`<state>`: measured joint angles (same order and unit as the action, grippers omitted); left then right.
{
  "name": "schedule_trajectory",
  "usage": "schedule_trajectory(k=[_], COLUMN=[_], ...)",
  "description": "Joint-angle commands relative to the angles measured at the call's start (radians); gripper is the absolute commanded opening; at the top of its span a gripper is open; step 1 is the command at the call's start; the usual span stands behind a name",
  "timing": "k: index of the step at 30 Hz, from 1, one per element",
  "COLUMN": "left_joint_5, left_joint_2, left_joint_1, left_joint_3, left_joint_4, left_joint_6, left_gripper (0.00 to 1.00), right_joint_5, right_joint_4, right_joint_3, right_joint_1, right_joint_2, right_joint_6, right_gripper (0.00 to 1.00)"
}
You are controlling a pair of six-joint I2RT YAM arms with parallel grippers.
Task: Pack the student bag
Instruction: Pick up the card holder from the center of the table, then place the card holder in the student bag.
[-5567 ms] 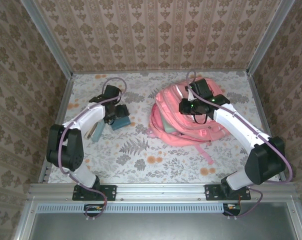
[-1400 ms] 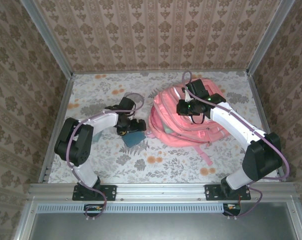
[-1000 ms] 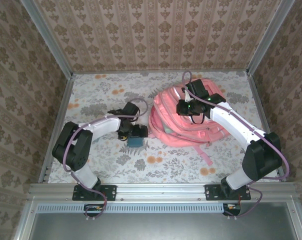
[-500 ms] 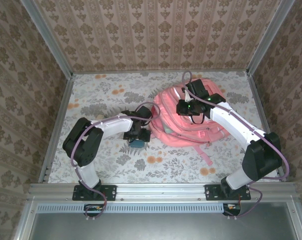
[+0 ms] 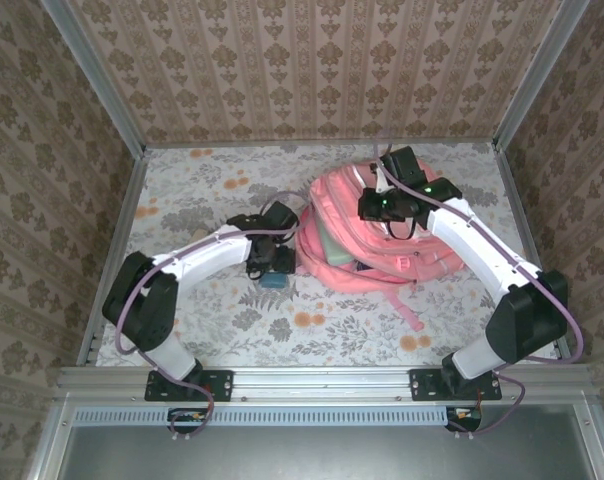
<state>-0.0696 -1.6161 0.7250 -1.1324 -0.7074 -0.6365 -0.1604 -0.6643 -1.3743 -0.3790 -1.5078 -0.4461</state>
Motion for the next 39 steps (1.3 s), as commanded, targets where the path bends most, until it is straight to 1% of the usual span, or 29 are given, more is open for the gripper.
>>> schedule_trajectory(k=[1,5,11,14,17,18,20,21,23,32,39], left_joint_5=[0.086,0.192,0.306,0.35,0.37,0.372,0.388,0.388,0.358,0.289,0.238], left_joint_2=[0.054,0.009,-0.172,-0.266,-0.358,-0.382,-0.43,-0.437,-0.423,-0.271,-0.103], left_joint_1=[-0.006,-0.003,0.019,0.036,0.059,0.063,0.071,0.073,0.076,0.03,-0.039], left_joint_3=[-0.082,-0.155,-0.322,-0.417,-0.501,-0.525,-0.566,-0.577,-0.583,-0.512,-0.365], left_joint_4=[0.056,0.189,0.348,0.392,0.399,0.389,0.369,0.354,0.324,0.216,0.111], left_joint_6=[-0.07,-0.144,-0.237,-0.28,-0.308,-0.312,-0.318,-0.313,-0.289,-0.209,-0.089], left_gripper=[0.68,0.67,0.67,0.68,0.68,0.71,0.86,0.9,1.0,1.0,1.0], right_joint_5=[-0.098,-0.192,-0.254,-0.272,-0.279,-0.278,-0.276,-0.275,-0.27,-0.261,-0.275], right_joint_4=[0.037,0.079,0.115,0.122,0.122,0.146,0.146,0.142,0.137,0.141,0.132], right_joint_3=[-0.066,-0.066,-0.07,-0.068,-0.062,-0.061,-0.059,-0.056,-0.053,-0.029,-0.007], right_joint_1=[0.027,0.072,0.104,0.107,0.108,0.109,0.108,0.109,0.109,0.11,0.107], right_joint_2=[0.074,0.09,0.097,0.095,0.095,0.096,0.095,0.095,0.097,0.082,0.059], right_joint_6=[-0.026,-0.08,-0.127,-0.146,-0.156,-0.157,-0.155,-0.154,-0.149,-0.132,-0.1], right_gripper=[0.03,0.03,0.03,0.03,0.03,0.03,0.03,0.03,0.04,0.04,0.04])
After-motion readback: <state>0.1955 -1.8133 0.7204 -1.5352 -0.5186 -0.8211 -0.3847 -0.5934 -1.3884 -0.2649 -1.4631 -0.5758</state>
